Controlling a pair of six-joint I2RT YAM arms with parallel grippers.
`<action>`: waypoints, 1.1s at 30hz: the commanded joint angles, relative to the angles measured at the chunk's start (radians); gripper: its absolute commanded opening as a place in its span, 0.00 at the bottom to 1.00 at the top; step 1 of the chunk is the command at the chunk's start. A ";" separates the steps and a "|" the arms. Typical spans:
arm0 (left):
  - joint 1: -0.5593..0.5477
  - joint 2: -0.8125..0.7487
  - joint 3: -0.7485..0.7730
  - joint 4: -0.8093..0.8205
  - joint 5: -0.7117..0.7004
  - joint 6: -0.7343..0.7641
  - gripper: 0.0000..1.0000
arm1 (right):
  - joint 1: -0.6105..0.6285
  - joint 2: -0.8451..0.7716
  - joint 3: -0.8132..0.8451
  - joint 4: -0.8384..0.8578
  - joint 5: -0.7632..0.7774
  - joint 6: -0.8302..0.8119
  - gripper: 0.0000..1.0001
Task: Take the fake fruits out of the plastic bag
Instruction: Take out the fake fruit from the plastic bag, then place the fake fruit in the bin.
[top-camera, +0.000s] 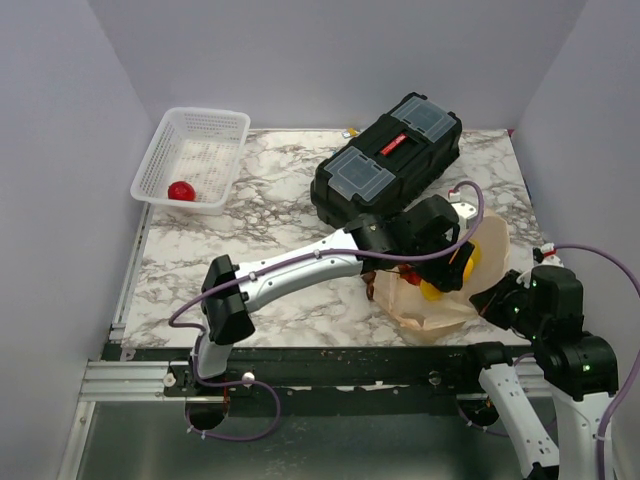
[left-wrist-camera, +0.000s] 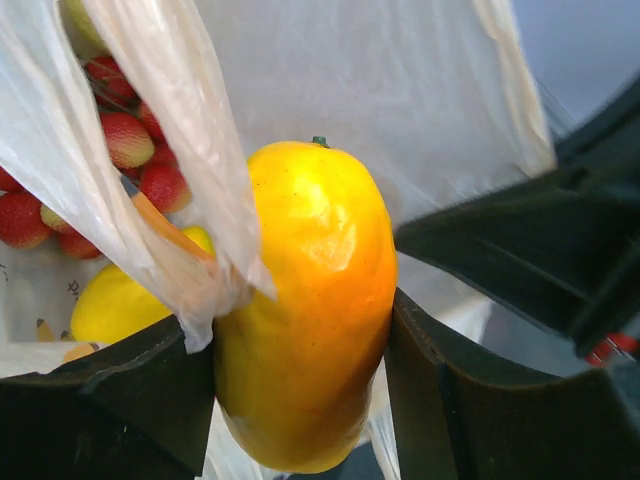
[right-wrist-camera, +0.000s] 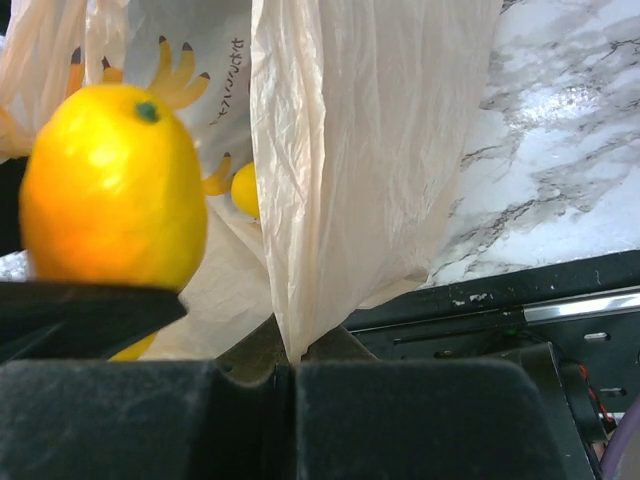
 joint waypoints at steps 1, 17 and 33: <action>0.005 -0.087 0.015 -0.036 0.113 0.044 0.06 | -0.002 -0.008 -0.003 0.011 0.030 0.011 0.01; 0.234 -0.536 -0.366 0.140 0.431 0.217 0.00 | -0.002 0.004 -0.013 0.024 0.044 0.006 0.01; 0.880 -0.642 -0.723 0.319 -0.498 0.186 0.00 | -0.003 0.019 -0.010 0.031 0.009 -0.009 0.01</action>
